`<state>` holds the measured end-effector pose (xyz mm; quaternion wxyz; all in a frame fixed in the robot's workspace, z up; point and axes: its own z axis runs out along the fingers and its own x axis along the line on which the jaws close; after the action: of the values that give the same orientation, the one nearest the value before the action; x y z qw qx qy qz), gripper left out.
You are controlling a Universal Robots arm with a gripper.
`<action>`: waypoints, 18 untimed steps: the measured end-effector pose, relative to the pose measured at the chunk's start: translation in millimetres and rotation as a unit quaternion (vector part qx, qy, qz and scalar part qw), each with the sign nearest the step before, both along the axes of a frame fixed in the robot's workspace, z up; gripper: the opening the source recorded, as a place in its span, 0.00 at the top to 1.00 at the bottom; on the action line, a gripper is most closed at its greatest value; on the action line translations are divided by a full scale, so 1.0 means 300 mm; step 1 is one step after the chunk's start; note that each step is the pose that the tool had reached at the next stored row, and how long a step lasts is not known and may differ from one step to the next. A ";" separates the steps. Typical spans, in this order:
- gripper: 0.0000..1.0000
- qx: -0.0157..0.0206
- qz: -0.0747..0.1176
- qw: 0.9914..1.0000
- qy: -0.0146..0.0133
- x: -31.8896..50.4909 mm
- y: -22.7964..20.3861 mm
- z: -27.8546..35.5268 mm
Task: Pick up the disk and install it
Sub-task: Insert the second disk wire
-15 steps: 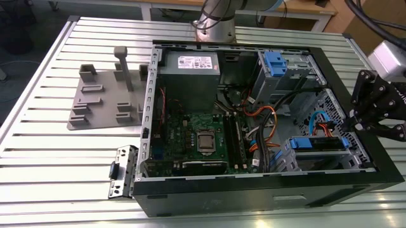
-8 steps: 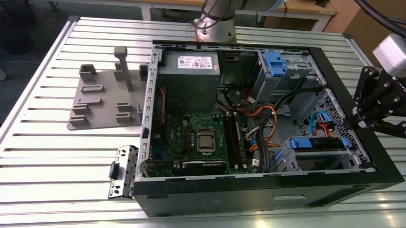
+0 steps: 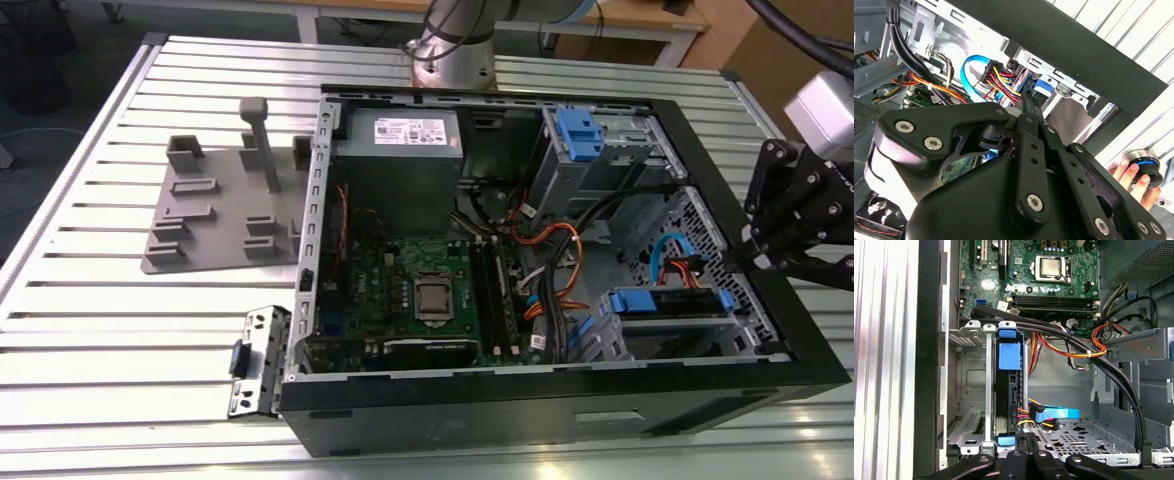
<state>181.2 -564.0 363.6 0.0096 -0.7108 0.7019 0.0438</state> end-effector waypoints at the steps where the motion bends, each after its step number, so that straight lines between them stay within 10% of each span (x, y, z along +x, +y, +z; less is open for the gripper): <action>1: 0.89 0.000 0.000 1.000 0.000 0.000 0.000 0.000; 6: 0.65 0.000 0.000 1.000 0.000 0.000 0.000 0.000; 18: 0.65 0.000 0.000 1.000 0.000 -0.055 0.009 0.000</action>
<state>164.7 -561.4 363.6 0.0097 -0.7108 0.7020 0.0436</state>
